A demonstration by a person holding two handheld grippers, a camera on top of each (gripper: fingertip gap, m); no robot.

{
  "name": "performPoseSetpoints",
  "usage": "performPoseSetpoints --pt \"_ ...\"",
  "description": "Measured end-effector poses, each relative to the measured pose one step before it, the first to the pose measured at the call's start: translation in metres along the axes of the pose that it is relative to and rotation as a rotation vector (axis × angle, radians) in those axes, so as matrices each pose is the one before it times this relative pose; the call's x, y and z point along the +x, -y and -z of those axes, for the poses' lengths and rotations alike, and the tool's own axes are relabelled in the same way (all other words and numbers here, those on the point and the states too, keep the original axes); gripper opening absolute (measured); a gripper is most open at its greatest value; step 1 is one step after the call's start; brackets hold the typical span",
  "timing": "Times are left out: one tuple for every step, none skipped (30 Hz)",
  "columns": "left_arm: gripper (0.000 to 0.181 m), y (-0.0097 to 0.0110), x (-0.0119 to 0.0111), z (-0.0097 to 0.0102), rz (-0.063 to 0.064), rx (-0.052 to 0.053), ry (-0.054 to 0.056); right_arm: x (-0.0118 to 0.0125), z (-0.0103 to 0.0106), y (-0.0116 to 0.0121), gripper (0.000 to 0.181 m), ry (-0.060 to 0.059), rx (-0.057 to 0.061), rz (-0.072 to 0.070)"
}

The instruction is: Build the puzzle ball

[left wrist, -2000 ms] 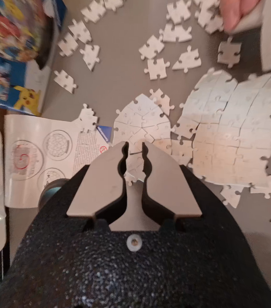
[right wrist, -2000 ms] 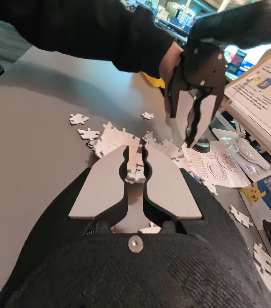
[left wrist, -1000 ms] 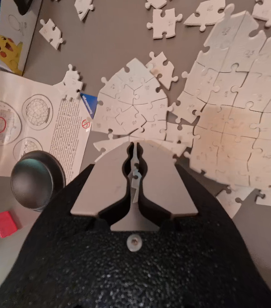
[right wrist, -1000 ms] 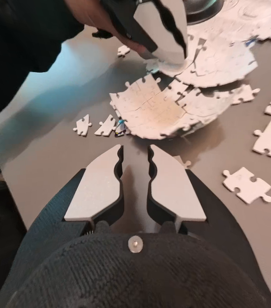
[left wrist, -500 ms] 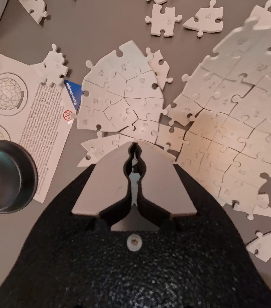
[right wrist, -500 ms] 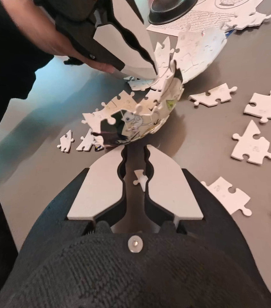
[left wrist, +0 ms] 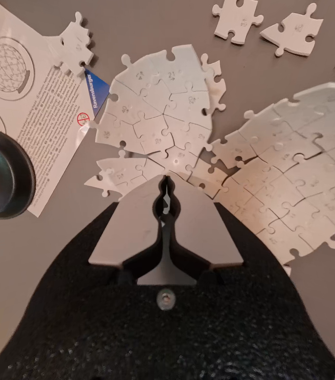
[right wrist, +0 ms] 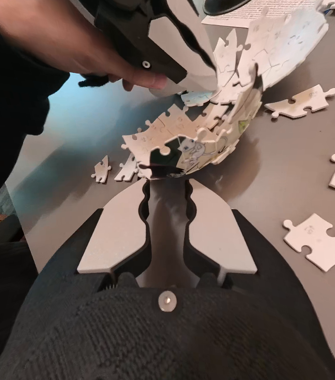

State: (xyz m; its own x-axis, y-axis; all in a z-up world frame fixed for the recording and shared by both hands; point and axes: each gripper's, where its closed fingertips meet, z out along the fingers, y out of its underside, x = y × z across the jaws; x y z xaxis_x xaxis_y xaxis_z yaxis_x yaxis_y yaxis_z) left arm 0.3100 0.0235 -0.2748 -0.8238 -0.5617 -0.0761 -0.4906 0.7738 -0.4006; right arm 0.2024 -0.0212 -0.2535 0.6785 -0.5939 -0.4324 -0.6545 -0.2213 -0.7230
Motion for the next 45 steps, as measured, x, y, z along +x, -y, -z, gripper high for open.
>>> performPoseSetpoints --pt "0.0 -0.00043 0.00077 0.00056 0.016 -0.0101 0.0027 0.00217 0.00083 0.00104 0.036 -0.0069 0.0046 0.0035" --pt "0.0 -0.00049 0.0011 0.00049 0.0125 -0.0086 0.0009 0.00278 0.00175 0.00113 0.038 -0.0066 0.0068 -0.0021" --pt "0.0 -0.00058 0.00088 0.00052 0.0069 -0.0071 0.0016 0.00261 0.00253 0.00148 0.038 -0.0017 0.0108 -0.0104" --pt "0.0 -0.00059 0.00048 0.00029 0.0017 -0.0057 0.0031 0.00281 0.00317 0.00214 0.038 0.0002 0.0166 -0.0147" --pt "0.0 -0.00047 0.00046 0.00012 0.0014 -0.0049 0.0025 0.00373 0.00321 0.0021 0.038 -0.0032 0.0148 -0.0147" --pt "0.0 -0.00044 0.00071 -0.00001 0.0051 -0.0055 -0.0002 0.00411 0.00336 0.00189 0.038 -0.0053 0.0095 -0.0087" --pt "0.0 -0.0001 0.00118 0.00008 0.0059 -0.0056 -0.0027 0.00432 0.0035 0.00224 0.038 -0.0076 0.0102 -0.0026" --pt "0.0 0.00009 0.00164 0.00024 0.0014 -0.0047 -0.005 0.00469 0.00343 0.00258 0.038 -0.0102 0.0112 -0.0004" --pt "0.0 -0.00038 0.0026 0.00017 -0.0007 -0.0066 -0.0094 0.00546 0.00326 0.00298 0.038 -0.014 0.0113 0.0" --pt "0.0 -0.00051 0.00392 0.00018 0.0012 -0.0087 -0.0165 0.00565 0.00299 0.00321 0.038 -0.0137 0.0122 0.0" --pt "0.0 -0.0006 0.00428 0.00011 0.0024 -0.0092 -0.0187 0.00503 0.00292 0.00328 0.038 -0.0073 0.0105 -0.0021" --pt "0.0 -0.00044 0.00384 0.00011 0.0008 -0.0088 -0.0158 0.00465 0.00238 0.00311 0.037 -0.0037 0.0095 -0.0034" --pt "0.0 -0.00027 0.00323 -0.00001 -0.0018 -0.0076 -0.0115 0.00531 0.00166 0.00312 0.037 -0.0084 0.0096 -0.0008" --pt "0.0 0.00012 0.00283 -0.00013 -0.001 -0.0048 -0.0091 0.0055 0.00094 0.00278 0.037 -0.01 0.0105 0.0007" --pt "0.0 0.00053 0.00262 -0.00024 0.0026 -0.0019 -0.0093 0.00478 0.00036 0.00197 0.036 -0.0057 0.0058 0.0002" --pt "0.0 0.00084 0.00304 -0.00052 0.0034 0.0004 -0.0129 0.00474 0.00009 0.00141 0.036 -0.0049 0.0007 -0.0021" --pt "0.0 0.00084 0.00296 -0.00055 0.0035 0.0012 -0.0137 0.00424 -0.00031 0.00161 0.037 -0.0024 0.0008 0.0001" --pt "0.0 0.00085 0.00231 -0.00043 0.0057 0.0009 -0.0103 0.00365 -0.00019 0.00266 0.036 0.0007 0.0075 0.0001" --pt "0.001 0.00081 0.0021 -0.0003 0.0051 -0.0002 -0.0085 0.00393 -0.00039 0.00272 0.036 -0.0015 0.0078 -0.0048" --pt "0.001 0.00104 0.00266 -0.00046 0.0027 0.001 -0.0098 0.00255 -0.00054 0.00354 0.037 0.0073 0.0108 -0.003" --pt "0.003 0.00104 0.00283 -0.00038 0.0025 0.0012 -0.0105 0.00134 -0.00044 0.00384 0.036 0.015 0.0132 -0.0021" --pt "0.003 0.00111 0.00239 -0.00062 0.005 0.0014 -0.0072 0.00268 -0.0008 0.00288 0.036 0.0052 0.008 -0.0058" --pt "0.003 0.00128 0.0016 -0.00066 0.0063 0.0021 -0.0037 0.0024 -0.00097 0.00288 0.036 0.0063 0.0076 -0.0025" --pt "0.003 0.00126 0.00105 -0.00064 0.0053 0.0023 -0.0022 0.0001 -0.00102 0.00361 0.036 0.02 0.0147 -0.0008" --pt "0.002 0.00123 0.0007 -0.00049 0.0046 0.0026 -0.0023 -0.00037 -0.00102 0.0027 0.036 0.0205 0.0122 -0.0078" --pt "0.002 0.00098 0.00027 -0.00032 0.0065 0.0011 -0.0012 -0.00023 -0.00102 0.00103 0.037 0.0164 0.0029 -0.012" --pt "0.001 0.0007 -0.00005 -0.00029 0.0073 -0.0003 0.0012 -0.00169 -0.00079 0.00042 0.037 0.023 0.0012 -0.0085" --pt "0.001 0.00088 0.00019 -0.00041 0.0038 -0.0004 0.0017 -0.00243 -0.00065 0.0009 0.037 0.0236 0.0056 -0.0058" --pt "0.001 0.00088 0.00061 -0.00033 -0.0016 0.0 0.0028 -0.00136 -0.00067 0.00101 0.036 0.0129 0.0071 -0.0038" --pt "0.001 0.00064 0.00046 -0.00027 -0.006 -0.0023 0.0069 -0.00023 -0.00085 0.00085 0.035 0.0041 0.0055 0.0001" --pt "0.001 0.00066 0.00044 -0.00036 -0.0078 -0.0032 0.008 -0.00054 -0.00103 0.00107 0.035 0.0061 0.0045 0.002" --pt "0.0 0.00076 0.00058 -0.00022 -0.0071 -0.0043 0.0066 -0.00213 -0.001 0.00199 0.036 0.018 0.0074 0.0065" --pt "0.0 0.00078 0.00062 -0.0004 -0.008 -0.0041 0.0039 -0.00166 -0.00113 0.00216 0.036 0.015 0.0082 0.0066" --pt "0.0 0.00082 0.00057 -0.00032 -0.006 -0.0021 0.0019 -0.0005 -0.00118 0.00153 0.037 0.0085 0.0031 0.0046" --pt "0.0 0.00109 0.00047 -0.00028 0.0007 0.0005 -0.0011 -0.00002 -0.00128 0.00151 0.037 0.0071 0.0022 0.0049" --pt "0.0 0.00102 0.00037 -0.00022 0.0047 0.002 -0.0055 -0.00032 -0.00125 0.0015 0.038 0.0107 0.0028 0.0032" --pt "0.0 0.00073 0.00036 -0.00022 0.0036 0.0028 -0.0083 -0.00072 -0.00138 0.00111 0.039 0.015 0.0 0.0" --pt "0.0 0.00031 0.00011 0.00007 0.0008 0.0021 -0.0091 -0.00083 -0.00149 0.00068 0.04 0.0166 -0.0037 -0.0029" --pt "0.0 0.0002 -0.00012 0.00003 -0.0005 0.0022 -0.0096 -0.00123 -0.00155 0.00079 0.04 0.0193 -0.0041 -0.001" --pt "0.0 0.00008 0.0 0.00007 -0.001 0.0016 -0.0091 -0.00144 -0.00138 0.00138 0.04 0.0202 -0.0009 0.0043" --pt "0.0 0.00014 -0.0001 0.00014 -0.001 0.0017 -0.0071 -0.00132 -0.00121 0.00135 0.04 0.0167 0.0015 0.0044" --pt "0.0 0.00028 -0.00022 0.00005 -0.0025 0.002 -0.0044 -0.00087 -0.00104 0.00115 0.041 0.0131 0.0016 0.002" --pt "0.0 0.00057 -0.00041 0.00019 -0.0073 0.0046 0.0004 -0.0004 -0.00096 0.00044 0.041 0.0105 -0.0006 -0.0025" --pt "0.001 0.00089 -0.00109 0.00033 -0.0119 0.0079 0.0089 -0.00039 -0.00092 -0.00018 0.042 0.0117 -0.0023 -0.004" --pt "0.001 0.00055 -0.00169 0.00039 -0.0124 0.0068 0.0138 -0.00025 -0.00083 -0.00037 0.042 0.01 -0.0012 -0.0044"
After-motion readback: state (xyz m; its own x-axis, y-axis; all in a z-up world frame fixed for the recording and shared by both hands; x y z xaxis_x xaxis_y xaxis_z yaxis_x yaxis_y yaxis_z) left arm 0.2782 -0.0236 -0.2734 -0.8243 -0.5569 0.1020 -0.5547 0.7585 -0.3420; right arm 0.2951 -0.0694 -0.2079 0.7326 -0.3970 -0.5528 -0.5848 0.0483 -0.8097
